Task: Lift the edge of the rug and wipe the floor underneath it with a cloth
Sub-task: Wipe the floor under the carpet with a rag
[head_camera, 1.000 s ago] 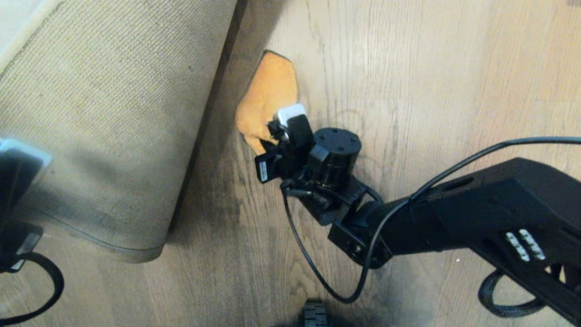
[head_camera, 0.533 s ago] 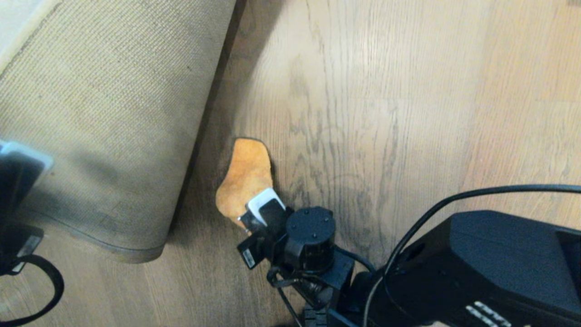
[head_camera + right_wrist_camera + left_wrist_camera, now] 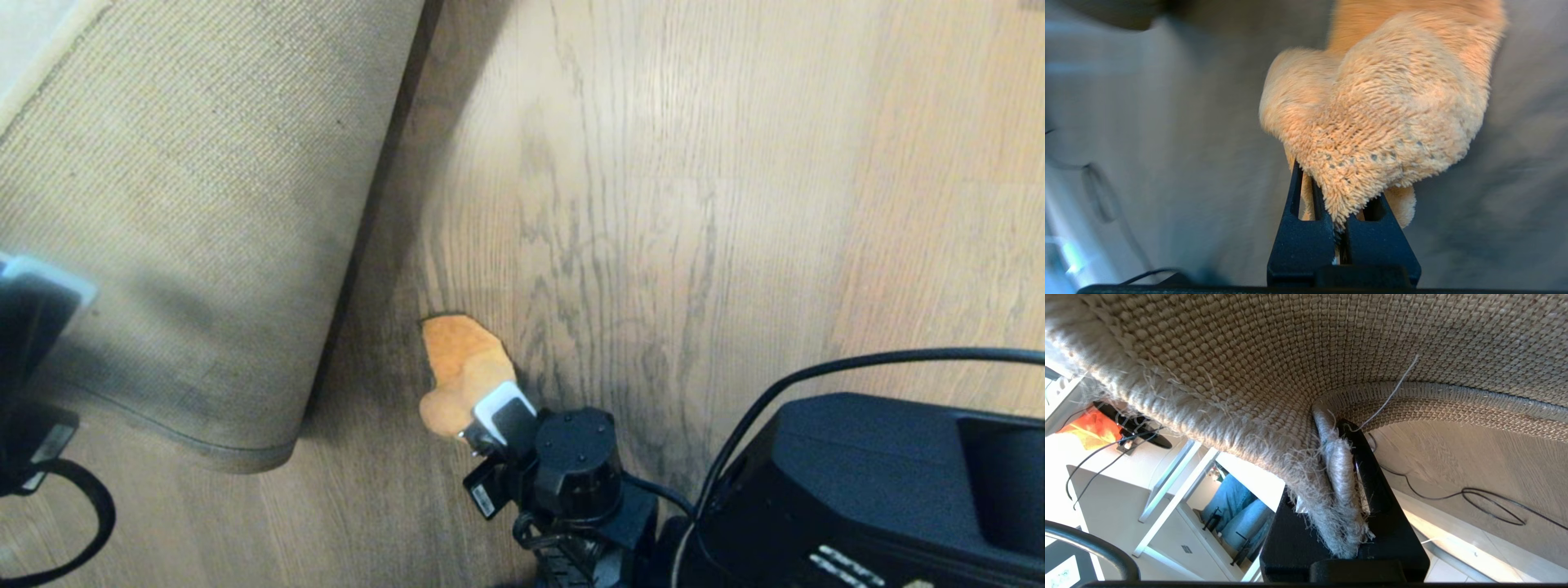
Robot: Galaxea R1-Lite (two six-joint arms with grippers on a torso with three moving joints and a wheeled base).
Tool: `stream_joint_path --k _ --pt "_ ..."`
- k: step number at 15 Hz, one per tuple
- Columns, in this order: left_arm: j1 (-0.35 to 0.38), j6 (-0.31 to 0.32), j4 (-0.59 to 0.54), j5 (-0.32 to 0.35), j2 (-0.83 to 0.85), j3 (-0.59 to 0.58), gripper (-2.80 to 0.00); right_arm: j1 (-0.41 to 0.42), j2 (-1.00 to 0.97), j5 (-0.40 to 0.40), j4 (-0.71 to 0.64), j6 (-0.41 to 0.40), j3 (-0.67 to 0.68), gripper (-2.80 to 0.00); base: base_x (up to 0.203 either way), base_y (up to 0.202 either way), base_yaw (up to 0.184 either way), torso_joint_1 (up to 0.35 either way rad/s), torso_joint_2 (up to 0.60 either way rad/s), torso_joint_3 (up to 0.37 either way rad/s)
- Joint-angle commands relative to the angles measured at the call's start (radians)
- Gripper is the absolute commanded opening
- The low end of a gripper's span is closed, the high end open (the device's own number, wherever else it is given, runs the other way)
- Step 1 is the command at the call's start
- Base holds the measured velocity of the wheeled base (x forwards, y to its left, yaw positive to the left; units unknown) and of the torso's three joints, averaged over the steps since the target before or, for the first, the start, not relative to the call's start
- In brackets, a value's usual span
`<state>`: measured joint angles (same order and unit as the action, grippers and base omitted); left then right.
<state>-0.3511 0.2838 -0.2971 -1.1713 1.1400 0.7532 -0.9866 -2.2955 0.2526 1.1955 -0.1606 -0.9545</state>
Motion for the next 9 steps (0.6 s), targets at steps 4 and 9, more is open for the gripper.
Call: stream_joint_path --k 4,9 --pt "0.000 0.001 -0.002 -0.007 0.003 -0.002 -2.80 0.127 0.047 0.000 0.006 -0.010 -0.032 -2.80 0.000 0.000 0.000 0.000 0.00 0.000" --pt "-0.002 0.001 -0.002 -0.006 0.003 -0.002 -2.80 0.133 0.056 -0.002 -0.014 -0.012 -0.168 -2.80 0.000 0.000 0.000 0.000 0.00 0.000"
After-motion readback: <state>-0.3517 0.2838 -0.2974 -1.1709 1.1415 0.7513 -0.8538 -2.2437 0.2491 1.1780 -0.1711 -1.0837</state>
